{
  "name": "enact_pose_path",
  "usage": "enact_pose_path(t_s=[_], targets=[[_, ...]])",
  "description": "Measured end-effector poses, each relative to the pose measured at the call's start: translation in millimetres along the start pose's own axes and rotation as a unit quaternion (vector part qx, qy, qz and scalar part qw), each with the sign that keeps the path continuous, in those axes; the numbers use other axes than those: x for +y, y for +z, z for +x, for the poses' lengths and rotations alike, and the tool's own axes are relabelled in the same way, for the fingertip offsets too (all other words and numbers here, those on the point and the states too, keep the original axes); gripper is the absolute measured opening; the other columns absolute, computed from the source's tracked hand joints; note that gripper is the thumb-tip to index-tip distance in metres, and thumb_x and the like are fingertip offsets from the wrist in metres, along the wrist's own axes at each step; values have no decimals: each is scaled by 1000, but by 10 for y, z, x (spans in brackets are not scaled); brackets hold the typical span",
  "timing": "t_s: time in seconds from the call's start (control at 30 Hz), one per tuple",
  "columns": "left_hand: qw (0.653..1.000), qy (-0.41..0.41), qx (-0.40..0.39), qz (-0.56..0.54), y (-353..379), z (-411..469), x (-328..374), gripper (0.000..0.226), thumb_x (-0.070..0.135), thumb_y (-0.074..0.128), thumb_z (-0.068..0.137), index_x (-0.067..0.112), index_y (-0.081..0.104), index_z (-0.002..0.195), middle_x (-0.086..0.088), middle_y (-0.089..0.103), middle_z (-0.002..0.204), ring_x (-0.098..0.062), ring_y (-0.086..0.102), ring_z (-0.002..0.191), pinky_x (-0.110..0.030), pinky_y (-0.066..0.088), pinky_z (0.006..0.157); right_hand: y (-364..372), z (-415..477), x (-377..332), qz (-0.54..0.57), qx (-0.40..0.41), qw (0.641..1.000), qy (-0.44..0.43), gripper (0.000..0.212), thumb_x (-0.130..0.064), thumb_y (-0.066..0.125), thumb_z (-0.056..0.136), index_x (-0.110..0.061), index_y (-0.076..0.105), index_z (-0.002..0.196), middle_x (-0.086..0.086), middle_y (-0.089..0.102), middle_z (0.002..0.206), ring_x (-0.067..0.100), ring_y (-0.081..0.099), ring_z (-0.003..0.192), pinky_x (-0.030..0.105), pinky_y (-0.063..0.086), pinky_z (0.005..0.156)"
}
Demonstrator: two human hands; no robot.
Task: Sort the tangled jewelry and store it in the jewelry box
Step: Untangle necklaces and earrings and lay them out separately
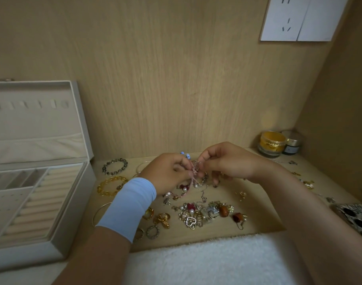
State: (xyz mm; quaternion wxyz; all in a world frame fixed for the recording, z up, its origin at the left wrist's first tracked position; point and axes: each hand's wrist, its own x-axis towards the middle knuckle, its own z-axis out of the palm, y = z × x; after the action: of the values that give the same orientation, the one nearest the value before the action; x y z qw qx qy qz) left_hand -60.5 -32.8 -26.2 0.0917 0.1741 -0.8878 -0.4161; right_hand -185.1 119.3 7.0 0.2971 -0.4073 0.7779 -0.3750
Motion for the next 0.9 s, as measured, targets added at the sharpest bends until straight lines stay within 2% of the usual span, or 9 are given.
enact_pose_path(t_s=[0.13, 0.23, 0.33, 0.4, 0.43, 0.57, 0.7, 0.8, 0.9], targets=[[998, 0, 6, -66, -29, -18, 14, 8, 14, 73, 87, 20, 67, 88, 5, 74, 76, -14, 71, 75, -42, 56, 90, -19, 9, 28, -27, 8, 1000, 10, 8, -15, 65, 94, -9, 69, 97, 5, 76, 84, 17, 61, 58, 19, 37, 43], [996, -6, 1, -83, -78, -34, 7, 16, 12, 77, 83, 19, 64, 91, 3, 76, 77, -24, 73, 76, -49, 56, 87, -22, 27, 48, -73, 23, 997, 15, 5, -15, 66, 92, -15, 71, 90, 0, 74, 78, 14, 61, 61, 22, 47, 53], [997, -7, -25, -71, -148, -59, 16, 27, 10, 78, 83, 21, 61, 101, 2, 77, 79, -23, 74, 77, -40, 56, 80, -24, 42, 53, -156, 44, 986, 24, 6, -20, 69, 88, -19, 74, 90, -3, 75, 82, 6, 66, 71, 21, 53, 67], [998, -10, -34, -45, -191, -72, 34, 34, 13, 80, 81, 26, 60, 105, 5, 77, 79, -16, 74, 75, -29, 53, 83, -18, 50, 55, -207, 44, 977, 29, 7, -22, 69, 87, -21, 75, 89, -6, 74, 85, 8, 68, 82, 27, 56, 78], [999, -9, -34, -32, -209, -74, 40, 36, 16, 81, 79, 27, 60, 106, 5, 77, 78, -15, 74, 75, -28, 52, 85, -12, 51, 56, -233, 42, 971, 32, 8, -23, 68, 87, -22, 76, 89, -6, 73, 87, 8, 67, 84, 29, 56, 80], [1000, 3, -27, 2, -249, -46, 29, 25, 23, 85, 75, 27, 68, 93, 7, 76, 76, -8, 71, 78, -35, 50, 97, 13, 46, 39, -288, 38, 956, 38, 10, -25, 69, 85, -25, 77, 92, -10, 71, 88, 6, 64, 84, 31, 56, 80], [999, 15, -40, -7, -245, -47, 18, 12, 21, 82, 79, 23, 74, 87, 5, 76, 76, -8, 69, 69, -28, 56, 82, 22, 29, -5, -329, 49, 943, 26, 7, -30, 71, 84, -29, 74, 90, -17, 62, 81, 5, 58, 81, 26, 48, 70], [998, 27, -47, -16, -235, -46, 0, 11, 13, 75, 85, 23, 74, 83, 10, 73, 68, -5, 64, 59, -20, 54, 67, 78, 37, -44, -305, 69, 949, -25, 14, -38, 77, 81, -34, 67, 89, -16, 57, 82, 4, 56, 79, 23, 42, 66], [998, 29, -42, -29, -232, -27, -40, 14, 10, 71, 88, 24, 71, 85, 5, 72, 69, -7, 63, 60, -25, 54, 67, 161, 64, -60, -207, 42, 976, -62, 15, -33, 82, 79, -31, 74, 91, -12, 68, 85, 6, 65, 81, 28, 54, 74]])
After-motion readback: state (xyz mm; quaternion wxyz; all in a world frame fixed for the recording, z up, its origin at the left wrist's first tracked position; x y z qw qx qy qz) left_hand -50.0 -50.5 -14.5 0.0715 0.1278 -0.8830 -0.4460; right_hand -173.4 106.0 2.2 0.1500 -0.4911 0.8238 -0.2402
